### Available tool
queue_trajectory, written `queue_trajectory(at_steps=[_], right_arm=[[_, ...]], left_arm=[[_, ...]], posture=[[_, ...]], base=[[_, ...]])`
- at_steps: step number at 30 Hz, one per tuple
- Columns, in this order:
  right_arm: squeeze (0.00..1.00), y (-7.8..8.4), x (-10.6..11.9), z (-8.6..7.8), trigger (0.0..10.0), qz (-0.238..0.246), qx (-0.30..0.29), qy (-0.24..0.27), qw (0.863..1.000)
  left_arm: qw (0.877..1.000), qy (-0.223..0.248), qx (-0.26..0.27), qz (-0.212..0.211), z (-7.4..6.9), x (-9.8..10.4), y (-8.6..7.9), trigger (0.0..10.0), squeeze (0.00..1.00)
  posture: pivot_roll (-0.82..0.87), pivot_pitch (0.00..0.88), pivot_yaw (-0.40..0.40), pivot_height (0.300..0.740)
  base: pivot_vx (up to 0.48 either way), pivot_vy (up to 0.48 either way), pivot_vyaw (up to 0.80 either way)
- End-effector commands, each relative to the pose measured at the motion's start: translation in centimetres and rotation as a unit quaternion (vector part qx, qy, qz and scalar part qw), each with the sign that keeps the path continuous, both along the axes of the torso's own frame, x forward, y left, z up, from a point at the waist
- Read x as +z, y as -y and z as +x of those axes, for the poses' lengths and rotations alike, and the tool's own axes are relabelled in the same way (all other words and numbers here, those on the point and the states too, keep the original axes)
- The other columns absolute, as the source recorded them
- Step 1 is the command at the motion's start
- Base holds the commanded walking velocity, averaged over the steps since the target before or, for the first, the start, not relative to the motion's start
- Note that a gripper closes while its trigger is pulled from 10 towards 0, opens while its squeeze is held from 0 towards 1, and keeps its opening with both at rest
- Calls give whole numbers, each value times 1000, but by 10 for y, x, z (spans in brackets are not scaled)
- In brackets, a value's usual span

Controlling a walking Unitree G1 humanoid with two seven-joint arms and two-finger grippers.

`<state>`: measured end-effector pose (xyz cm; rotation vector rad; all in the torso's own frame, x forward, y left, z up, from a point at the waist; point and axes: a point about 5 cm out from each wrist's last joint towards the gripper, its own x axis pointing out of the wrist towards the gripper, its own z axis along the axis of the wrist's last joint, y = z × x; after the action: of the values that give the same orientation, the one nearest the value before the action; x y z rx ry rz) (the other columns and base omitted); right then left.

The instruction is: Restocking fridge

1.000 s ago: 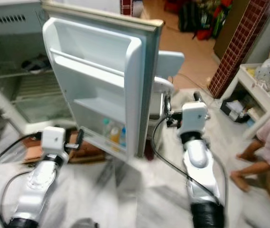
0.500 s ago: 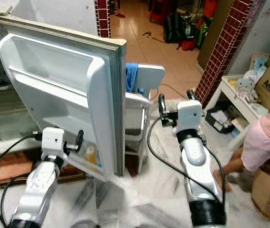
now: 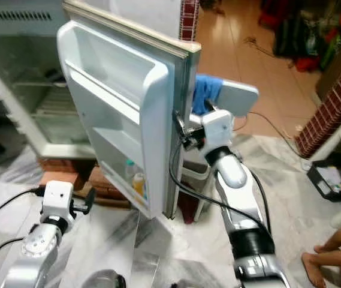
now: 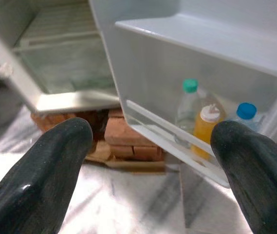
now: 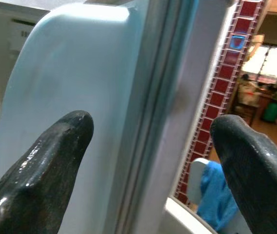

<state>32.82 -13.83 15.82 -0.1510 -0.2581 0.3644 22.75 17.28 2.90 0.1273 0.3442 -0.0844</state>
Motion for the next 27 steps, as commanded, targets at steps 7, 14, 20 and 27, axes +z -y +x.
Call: queue_trajectory(at_steps=[7, 14, 20, 27], right_arm=[[0, 5, 4, 25, 10000, -2, -77, -26, 997], [0, -2, 4, 26, 10000, 71, -53, -45, 995], [0, -59, 41, -16, 10000, 218, 279, -44, 934], [0, -56, 15, -37, 10000, 165, 309, -86, 933]], left_arm=[[1000, -3, -10, 14, 3, 4, 1, 10000, 0], [1000, -7, -18, 13, 3, 5, 3, 10000, 0], [1000, -6, -26, 15, 4, 6, 4, 10000, 0], [999, -7, -28, 17, 4, 7, 4, 10000, 0]], posture=[[98, 36, -33, 740], [89, 42, -23, 740], [91, 44, -24, 740], [90, 49, -27, 740]], base=[[0, 0, 0], [0, 0, 0], [0, 0, 0], [0, 0, 0]])
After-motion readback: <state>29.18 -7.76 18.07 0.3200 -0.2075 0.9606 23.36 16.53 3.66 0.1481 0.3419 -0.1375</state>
